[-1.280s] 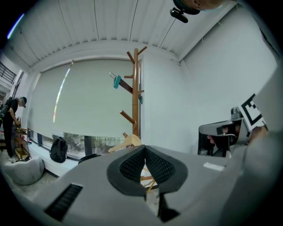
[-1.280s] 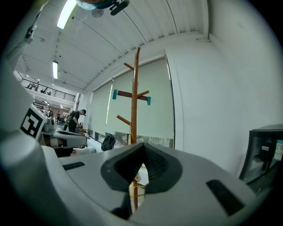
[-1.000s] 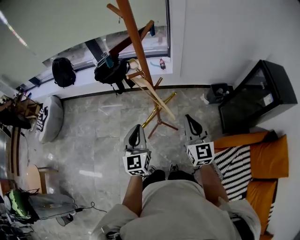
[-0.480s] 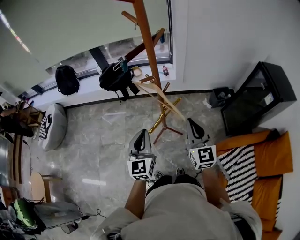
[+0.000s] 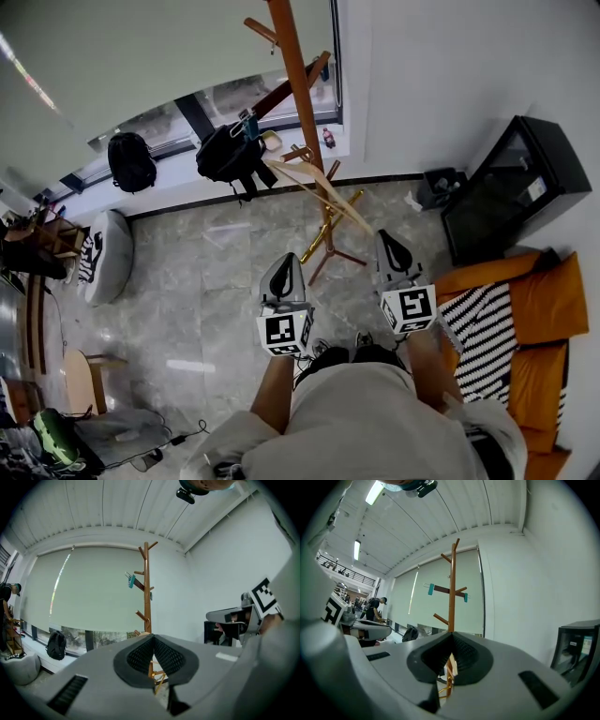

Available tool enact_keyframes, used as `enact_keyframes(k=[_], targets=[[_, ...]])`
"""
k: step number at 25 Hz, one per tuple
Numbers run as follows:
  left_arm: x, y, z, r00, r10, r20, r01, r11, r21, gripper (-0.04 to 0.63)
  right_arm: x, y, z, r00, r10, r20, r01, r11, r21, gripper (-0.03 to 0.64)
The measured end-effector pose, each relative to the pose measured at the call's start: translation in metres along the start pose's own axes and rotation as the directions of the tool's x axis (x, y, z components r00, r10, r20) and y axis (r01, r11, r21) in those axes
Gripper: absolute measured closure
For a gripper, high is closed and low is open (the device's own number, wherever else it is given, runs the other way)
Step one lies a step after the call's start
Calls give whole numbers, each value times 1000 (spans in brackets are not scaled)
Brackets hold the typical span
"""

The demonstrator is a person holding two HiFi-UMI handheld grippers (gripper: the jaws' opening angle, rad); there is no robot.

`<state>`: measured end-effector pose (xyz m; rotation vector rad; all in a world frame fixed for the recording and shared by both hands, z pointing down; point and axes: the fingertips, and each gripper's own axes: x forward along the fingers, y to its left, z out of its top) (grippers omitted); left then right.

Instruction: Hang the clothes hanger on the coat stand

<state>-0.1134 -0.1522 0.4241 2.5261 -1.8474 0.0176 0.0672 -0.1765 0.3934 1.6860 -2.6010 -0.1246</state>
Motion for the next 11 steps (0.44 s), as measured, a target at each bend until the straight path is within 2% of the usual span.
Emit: enact_keyframes(k=[11], targets=[[9,5,0,1000,-8,7,8,1000,3,586,8,-1,-3,1000,-2,-3,2,1000,0,612]])
